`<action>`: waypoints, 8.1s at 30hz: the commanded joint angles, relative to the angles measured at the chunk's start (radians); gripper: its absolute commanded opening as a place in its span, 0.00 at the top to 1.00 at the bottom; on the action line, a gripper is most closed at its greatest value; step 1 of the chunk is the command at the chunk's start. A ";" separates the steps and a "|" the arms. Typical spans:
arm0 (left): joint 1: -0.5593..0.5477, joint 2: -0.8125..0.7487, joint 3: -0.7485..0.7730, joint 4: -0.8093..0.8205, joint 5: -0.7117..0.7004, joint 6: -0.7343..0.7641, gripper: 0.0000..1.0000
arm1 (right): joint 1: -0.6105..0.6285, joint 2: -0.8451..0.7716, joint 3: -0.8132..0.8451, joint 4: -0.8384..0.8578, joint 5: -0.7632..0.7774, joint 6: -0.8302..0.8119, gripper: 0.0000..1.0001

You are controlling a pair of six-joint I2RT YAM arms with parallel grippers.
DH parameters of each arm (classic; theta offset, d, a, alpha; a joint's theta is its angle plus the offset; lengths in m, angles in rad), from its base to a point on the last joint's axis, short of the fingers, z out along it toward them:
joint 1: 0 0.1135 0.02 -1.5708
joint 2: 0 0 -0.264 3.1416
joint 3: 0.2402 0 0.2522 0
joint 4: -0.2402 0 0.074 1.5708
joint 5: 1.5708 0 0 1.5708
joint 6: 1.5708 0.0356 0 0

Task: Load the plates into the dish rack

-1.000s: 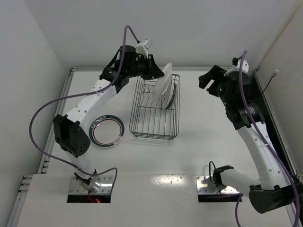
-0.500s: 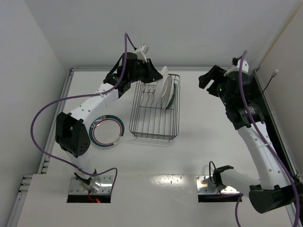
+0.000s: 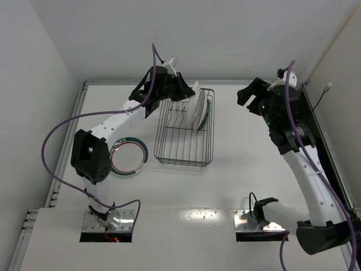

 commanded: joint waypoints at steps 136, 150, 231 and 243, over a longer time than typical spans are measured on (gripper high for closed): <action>0.082 0.155 -0.324 -0.658 -0.869 0.111 0.33 | -0.188 0.021 -0.090 0.039 -0.241 -0.018 0.30; 0.073 0.256 -0.318 -0.681 -0.906 0.101 0.77 | -0.240 0.012 -0.099 0.030 -0.281 -0.018 0.30; 0.163 -0.009 -0.008 -0.031 0.177 -0.031 1.00 | -0.287 0.003 -0.126 0.039 -0.328 -0.027 0.30; 0.097 0.091 0.119 -0.169 0.111 0.017 0.68 | -0.315 0.003 -0.136 0.039 -0.365 -0.027 0.30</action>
